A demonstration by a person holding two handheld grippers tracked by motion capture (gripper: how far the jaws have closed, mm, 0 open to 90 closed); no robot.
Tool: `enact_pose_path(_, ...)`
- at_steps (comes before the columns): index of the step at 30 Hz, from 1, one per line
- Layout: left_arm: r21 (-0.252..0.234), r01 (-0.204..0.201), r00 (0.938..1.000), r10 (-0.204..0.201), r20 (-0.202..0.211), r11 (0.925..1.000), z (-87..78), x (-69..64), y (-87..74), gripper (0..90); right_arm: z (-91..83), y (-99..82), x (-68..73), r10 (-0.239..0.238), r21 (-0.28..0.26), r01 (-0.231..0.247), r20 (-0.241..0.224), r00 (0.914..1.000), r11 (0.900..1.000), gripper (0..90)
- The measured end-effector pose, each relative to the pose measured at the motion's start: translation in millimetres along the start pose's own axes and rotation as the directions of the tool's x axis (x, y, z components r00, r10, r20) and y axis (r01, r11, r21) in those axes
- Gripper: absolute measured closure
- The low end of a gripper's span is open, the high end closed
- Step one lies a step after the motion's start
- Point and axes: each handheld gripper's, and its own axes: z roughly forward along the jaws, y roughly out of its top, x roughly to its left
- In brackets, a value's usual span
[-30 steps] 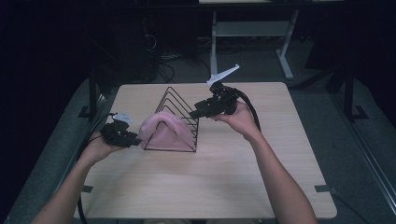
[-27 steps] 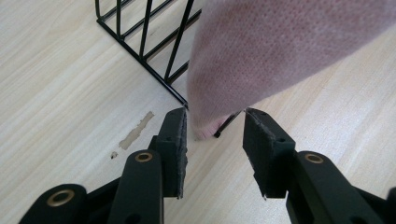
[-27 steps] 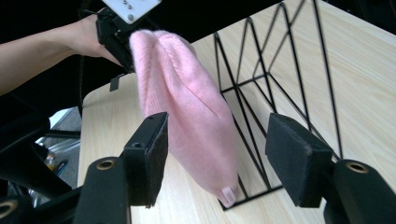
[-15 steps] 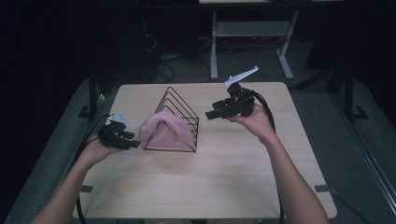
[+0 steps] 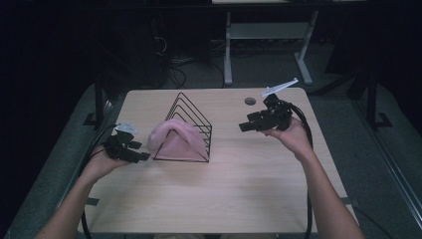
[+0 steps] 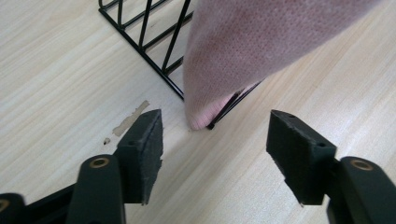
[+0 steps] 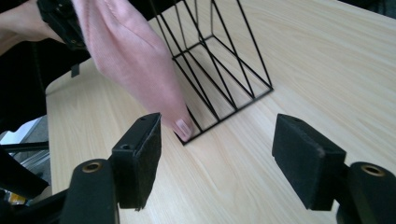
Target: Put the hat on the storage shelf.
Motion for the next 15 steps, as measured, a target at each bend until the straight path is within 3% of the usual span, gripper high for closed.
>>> enact_pose_path(15,-0.007,0.001,1.0,-0.001,-0.01,1.0,-4.5,-6.0,-0.5,26.9,-28.3,-36.8,-14.2,0.067,-0.02,-0.065,0.064,0.9957,0.9977,29.1)
